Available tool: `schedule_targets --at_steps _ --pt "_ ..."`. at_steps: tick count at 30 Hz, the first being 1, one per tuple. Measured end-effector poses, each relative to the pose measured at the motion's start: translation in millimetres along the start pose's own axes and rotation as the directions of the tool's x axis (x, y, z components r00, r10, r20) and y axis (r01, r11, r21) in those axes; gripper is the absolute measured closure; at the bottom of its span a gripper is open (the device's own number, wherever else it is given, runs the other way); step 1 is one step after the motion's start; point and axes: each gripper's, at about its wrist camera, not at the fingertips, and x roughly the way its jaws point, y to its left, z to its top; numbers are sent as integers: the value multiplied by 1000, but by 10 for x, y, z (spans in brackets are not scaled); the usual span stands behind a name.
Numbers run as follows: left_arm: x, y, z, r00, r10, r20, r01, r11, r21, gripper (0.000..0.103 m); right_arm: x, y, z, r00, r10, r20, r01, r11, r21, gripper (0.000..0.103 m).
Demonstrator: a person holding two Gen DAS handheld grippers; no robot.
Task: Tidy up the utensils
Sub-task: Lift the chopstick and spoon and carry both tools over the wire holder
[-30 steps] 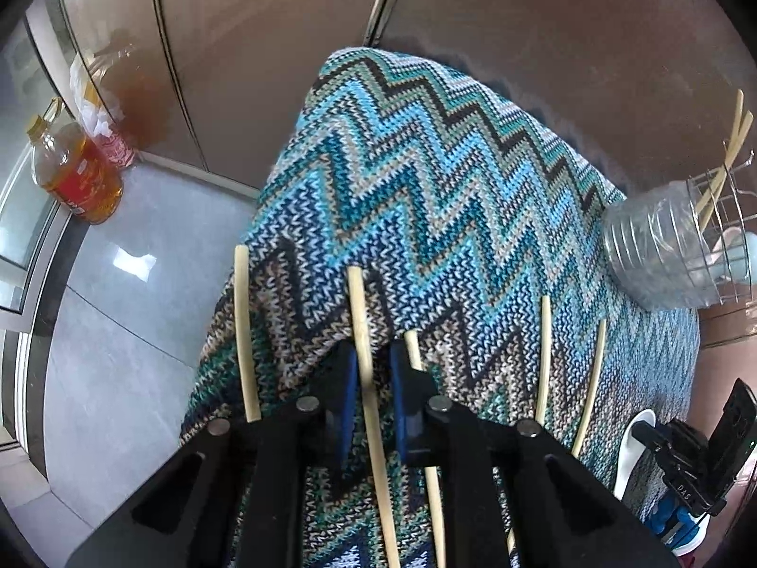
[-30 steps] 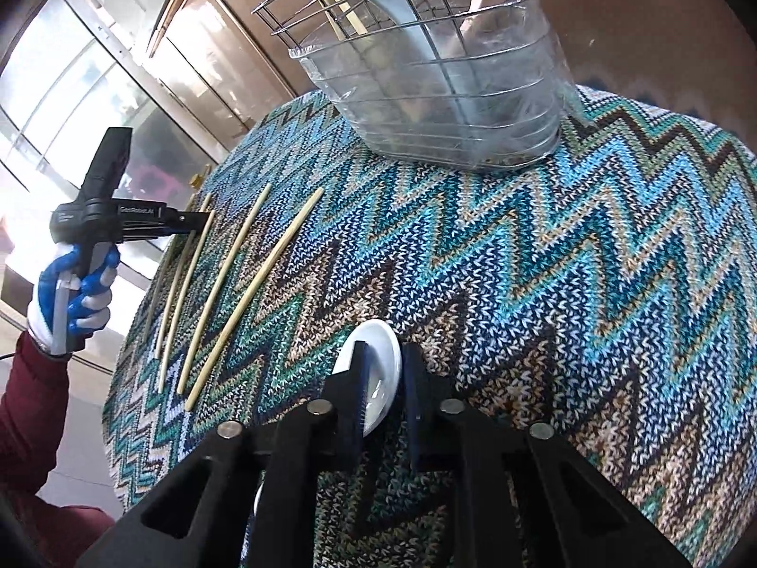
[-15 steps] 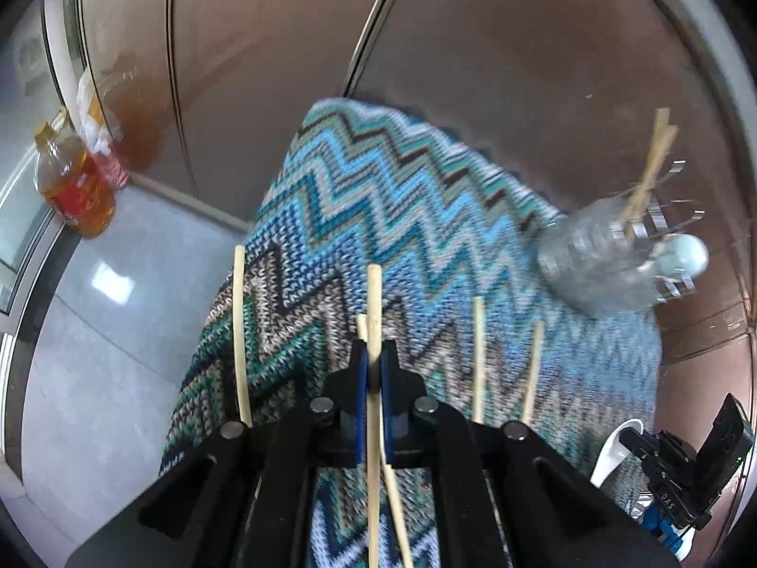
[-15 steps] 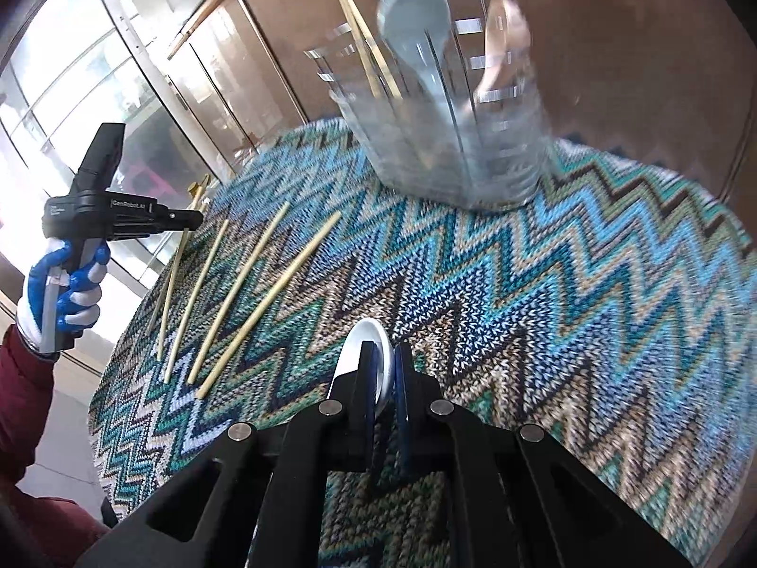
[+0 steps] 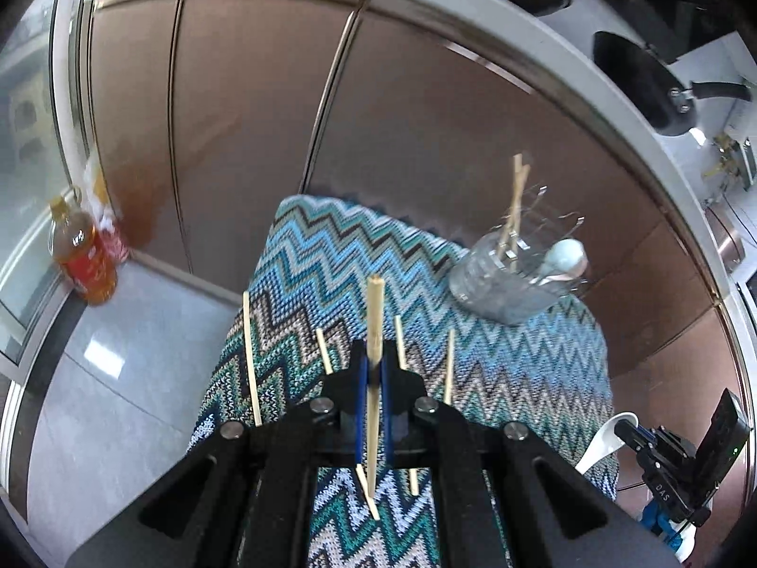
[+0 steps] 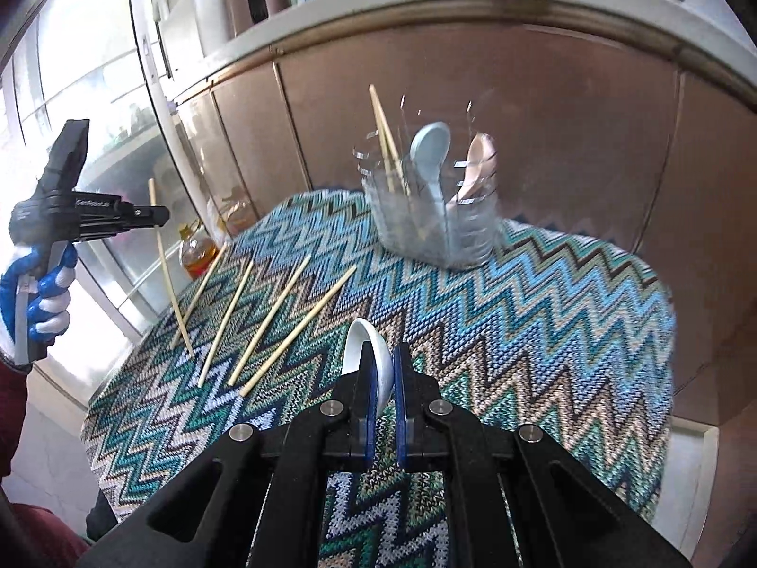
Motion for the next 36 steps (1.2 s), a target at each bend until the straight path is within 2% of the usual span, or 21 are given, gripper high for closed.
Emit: schedule_targets --at_steps 7,9,15,20,22,26,29,31,33,36 --pt "-296 -254 22 997 -45 61 42 998 38 99 -328 84 92 995 -56 87 57 998 0 97" --pt "-368 -356 29 996 -52 77 47 997 61 99 -403 128 143 989 -97 115 100 995 -14 97" --pt "-523 -608 97 990 -81 116 68 992 107 99 -571 128 296 972 -133 192 134 991 6 97" --pt "-592 -863 240 980 -121 157 99 985 140 99 -725 56 527 940 -187 285 182 982 46 97" --pt "-614 -982 321 973 -142 182 115 982 152 99 -776 45 642 920 -212 329 205 977 56 97" --pt "-615 -1270 508 955 -167 247 124 976 182 99 -805 48 899 877 -247 411 241 968 68 97" --pt "-579 -1501 682 933 -181 310 122 972 200 99 -718 47 1102 841 -281 463 279 957 75 97" --pt "-520 -1621 781 922 -182 343 115 971 208 99 -635 20 1201 824 -297 483 296 952 80 97" --pt "-408 -1729 895 913 -183 365 110 971 212 99 -490 -34 1324 815 -306 492 303 949 87 97" --pt "-158 -1831 1054 912 -175 371 99 971 215 98 -229 -103 1451 814 -322 482 324 942 82 97"
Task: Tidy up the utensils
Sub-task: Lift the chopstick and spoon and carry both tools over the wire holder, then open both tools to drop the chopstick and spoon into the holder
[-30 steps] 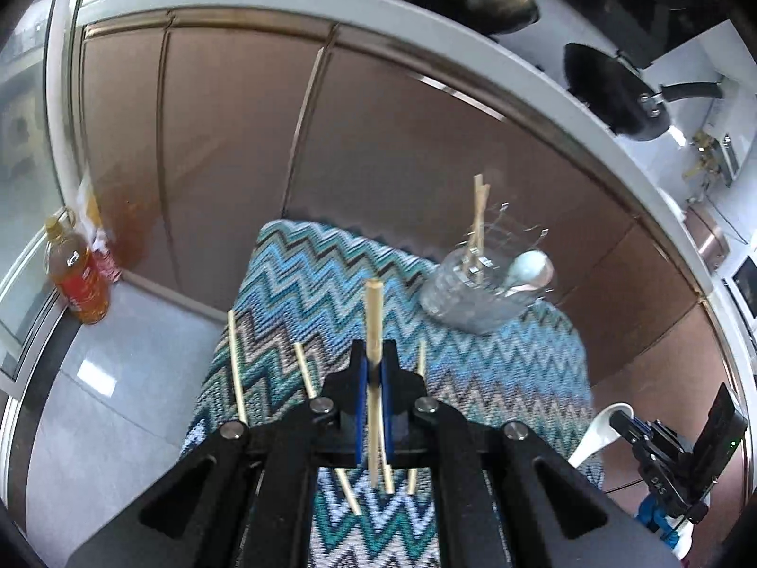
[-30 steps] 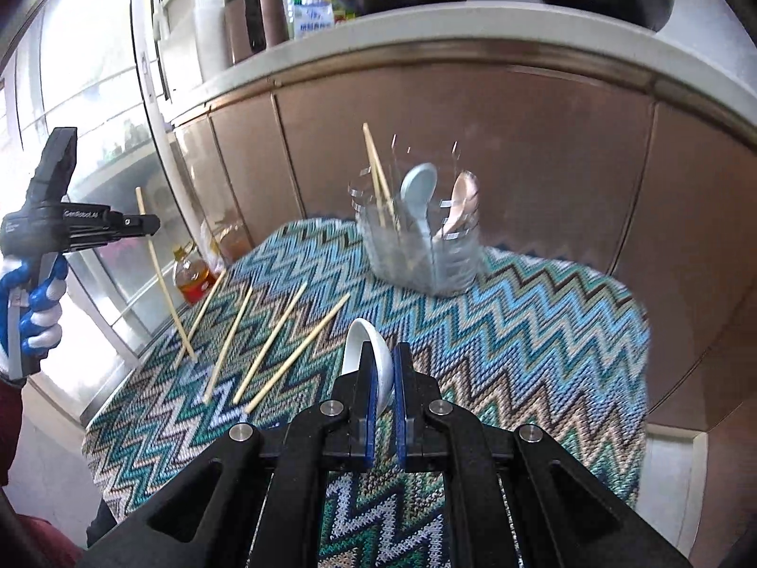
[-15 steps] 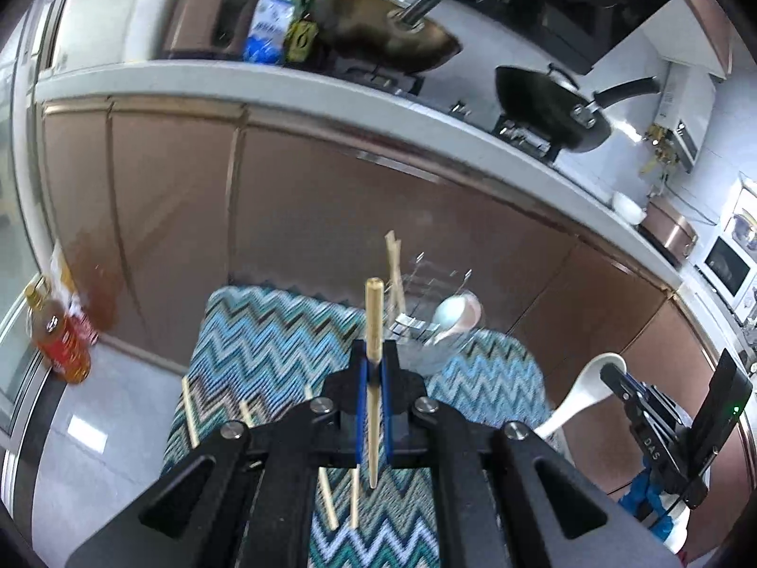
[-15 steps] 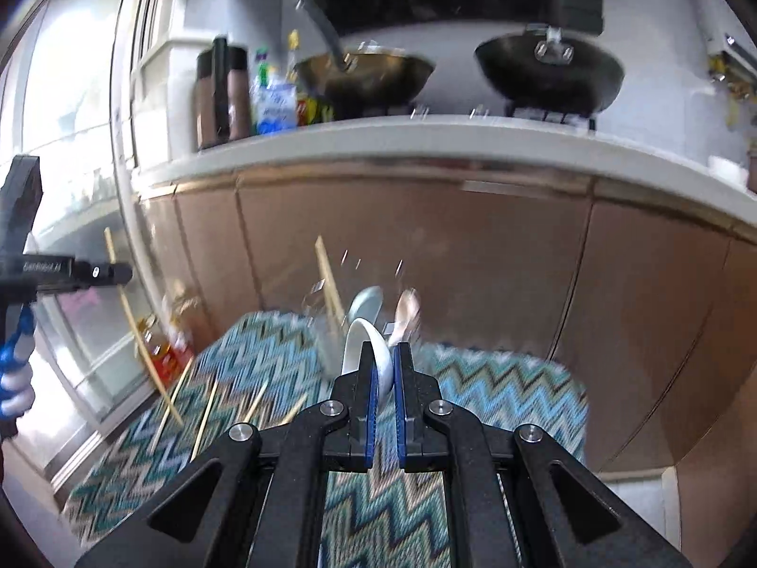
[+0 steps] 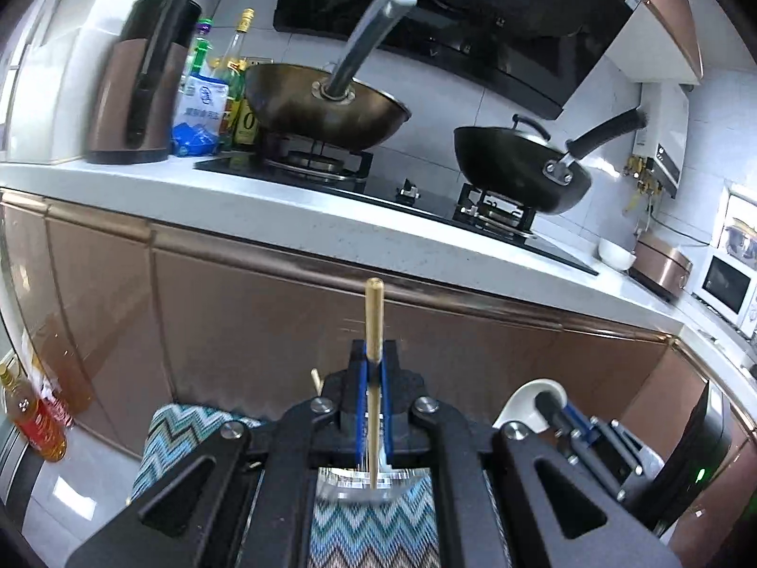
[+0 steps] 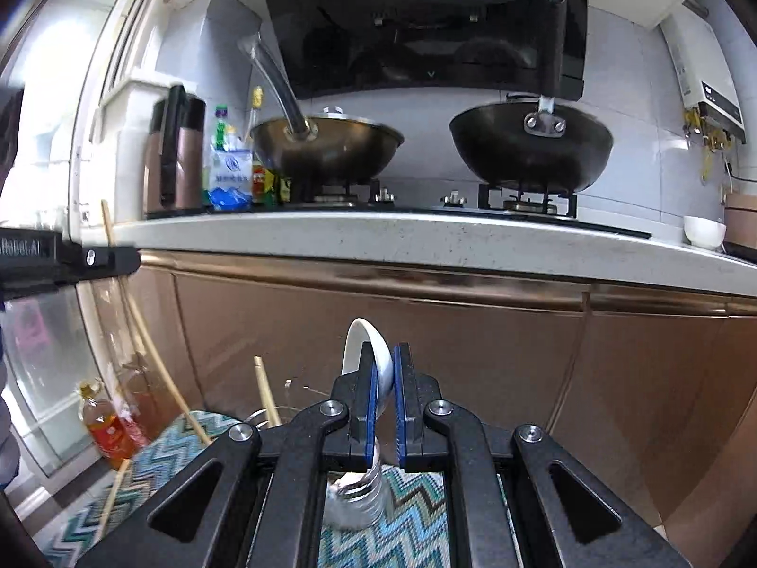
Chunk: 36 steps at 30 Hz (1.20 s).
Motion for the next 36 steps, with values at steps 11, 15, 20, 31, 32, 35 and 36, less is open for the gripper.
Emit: schedule_targets --at_steps 11,15,20,31,32,35,36 --pt "1073 61 -230 997 61 -40 -60 998 16 98 766 152 -374 999 -27 -21 25 998 -60 96" --pt "1329 123 -406 993 63 -95 -61 998 20 98 926 192 -605 999 -18 -48 14 997 -77 96" --pt "1404 152 -555 989 64 -130 -59 997 44 97 997 235 -763 997 8 -83 -15 996 -87 89" --pt "760 266 -356 994 105 -32 -105 994 19 78 536 233 -533 999 -13 -36 11 998 -69 74" --pt "657 281 -358 994 110 -19 -110 994 14 77 505 239 -524 999 -14 -37 11 998 -70 74" --pt "368 273 -348 992 123 12 -123 992 12 77 312 265 -469 999 -9 -39 7 998 -60 74" --pt "241 269 -359 991 128 25 -129 992 15 77 217 276 -443 999 -4 -38 2 999 -53 73"
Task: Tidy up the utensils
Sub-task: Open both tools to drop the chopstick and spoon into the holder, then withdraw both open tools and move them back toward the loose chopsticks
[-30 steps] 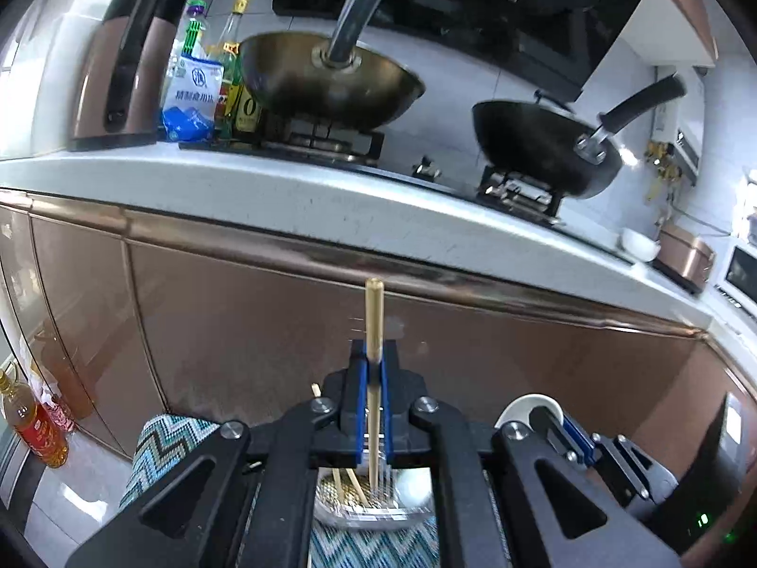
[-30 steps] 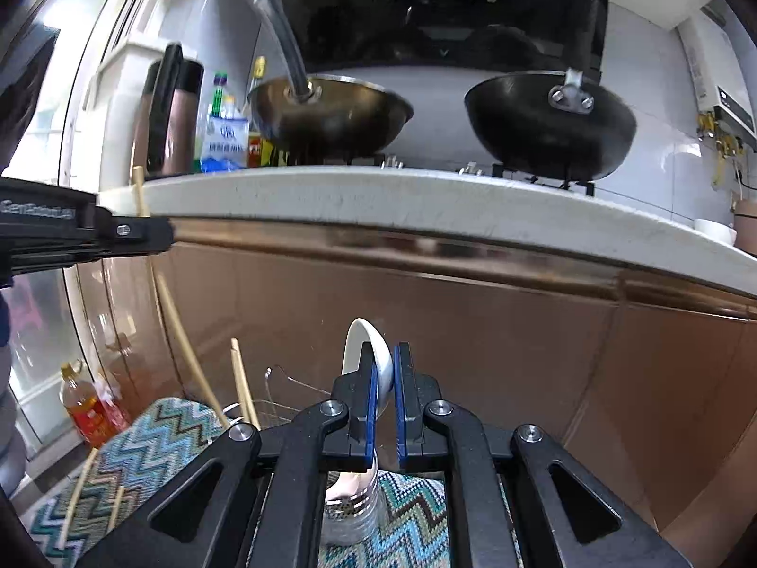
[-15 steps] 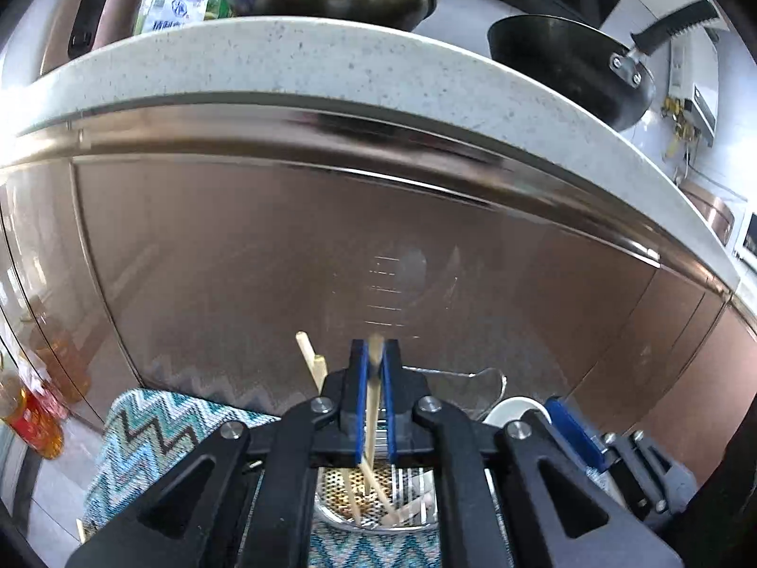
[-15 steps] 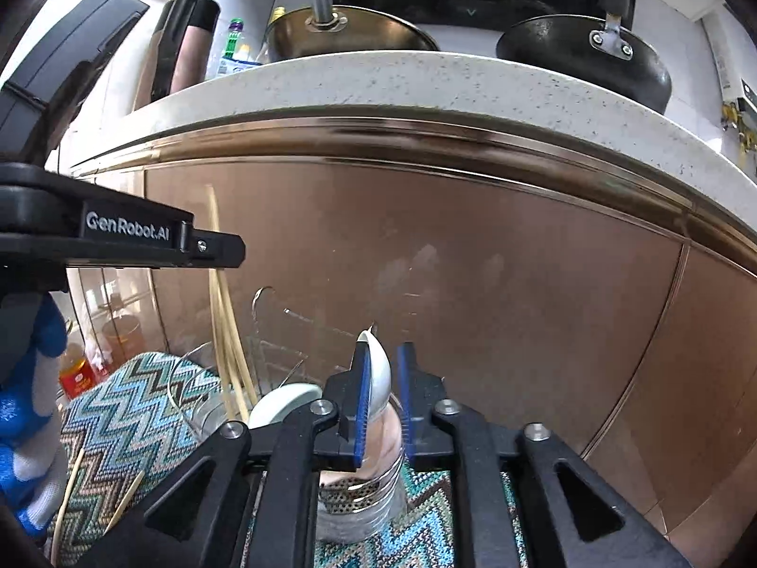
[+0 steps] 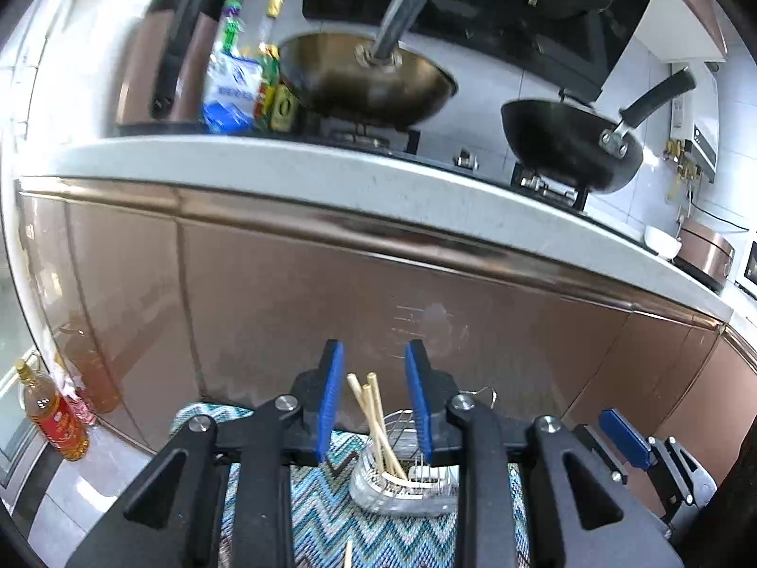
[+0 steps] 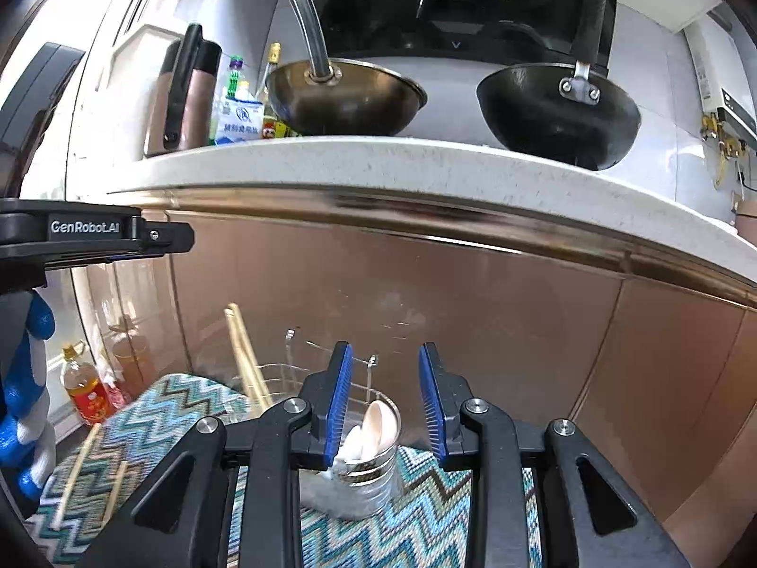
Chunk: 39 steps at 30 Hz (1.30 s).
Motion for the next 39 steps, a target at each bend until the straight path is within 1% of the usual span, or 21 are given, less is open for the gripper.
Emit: schedule_targets --at_steps 4,7,10,12,18,20,23,28,32,36,39 --pt "-447 44 -66 998 21 52 -22 1000 16 74 -395 14 23 1000 20 18 -20 999 25 68" --pt "-764 85 -107 997 37 66 -39 999 30 73 -667 76 25 999 33 29 -34 999 32 67" --pt "-1063 148 -141 995 59 74 -62 997 39 67 -941 121 -19 998 41 41 -43 998 47 64" --pt "-1241 207 -166 994 74 75 -77 996 36 60 -1147 119 -54 998 41 51 -44 997 64 63" --pt "-1711 389 -211 993 78 86 -78 997 -6 52 -1565 58 -78 996 35 84 -44 993 108 60" --pt "-1835 417 -233 992 80 96 -79 997 -11 51 -1692 34 -87 995 33 98 -46 990 132 57" --pt "-1988 459 -292 992 77 97 -74 997 -30 50 -1850 23 -109 993 29 110 -46 987 157 56" --pt "-2121 541 -417 996 55 63 -50 995 -87 49 -2052 26 -144 992 23 121 -46 981 189 56" --pt "-2229 518 -525 998 41 47 -37 996 -85 49 -2212 55 -135 990 10 141 -37 981 192 55" --pt "-2344 514 -597 997 58 57 -53 995 -83 49 -2337 104 -140 988 2 156 -31 983 182 51" --pt "-2462 549 -623 993 78 90 -69 993 -92 49 -2409 136 -156 987 0 163 -29 984 178 50"
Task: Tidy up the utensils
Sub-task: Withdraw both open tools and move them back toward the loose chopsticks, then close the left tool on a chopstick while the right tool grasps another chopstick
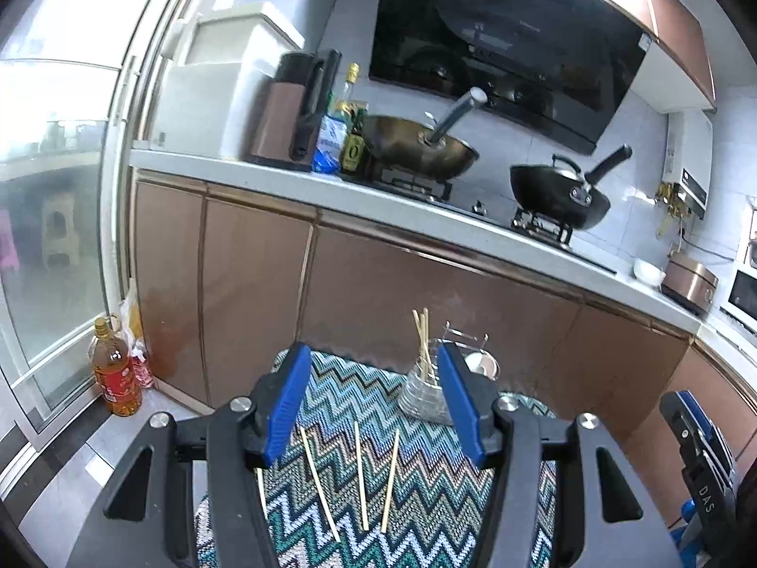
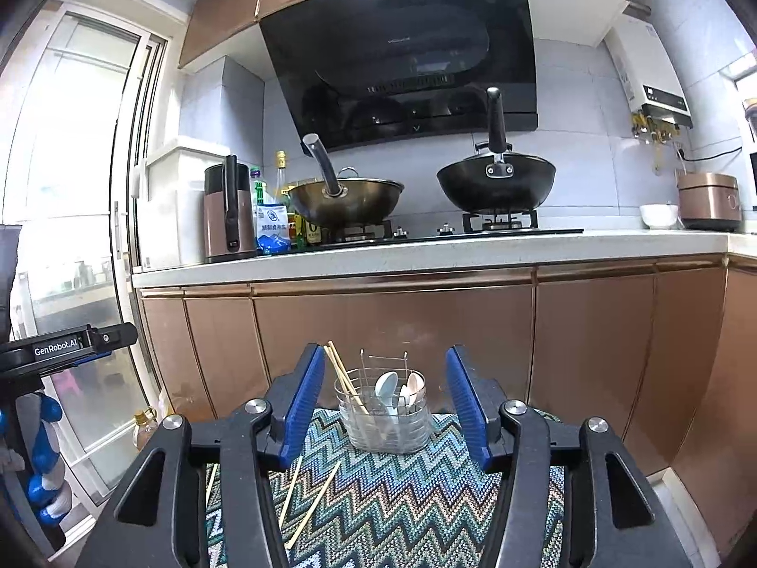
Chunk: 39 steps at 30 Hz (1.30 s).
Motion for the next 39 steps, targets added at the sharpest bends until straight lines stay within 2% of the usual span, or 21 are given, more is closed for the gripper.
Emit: schedule_targets --at_steps 5,8,13,19,25,31,34,36,39 --pt "-255 146 52 993 34 112 -33 999 -10 49 -82 14 25 1000 0 15 1 1000 -8 50" --pt "-335 223 96 988 59 142 -58 998 -14 49 -98 16 38 1000 -2 24 2 1000 -14 49" --pt "-207 407 131 989 124 84 -122 992 -38 49 -13 -5 -7 1000 -2 12 2 1000 -26 49" --pt "5 559 92 983 174 59 -171 984 -53 49 242 -48 -137 999 1 -39 -2 1000 -24 49" --pt "390 643 -45 986 161 -32 -162 986 -31 49 521 -64 -319 994 0 -113 -2 1000 -19 49" --pt "860 798 -242 976 138 -166 -144 989 -22 49 873 18 -555 976 16 -215 -25 999 -38 49" --pt "1126 951 -327 965 75 -253 -92 994 -58 49 1063 69 -660 963 36 -267 -49 998 -42 49" --pt "1336 1050 -392 948 20 -319 -53 994 -97 50 1242 118 -747 947 58 -315 -73 997 -37 49" --pt "1665 1151 -509 914 -19 -404 -34 992 -124 50 1518 242 -864 918 82 -387 -106 993 -43 49"
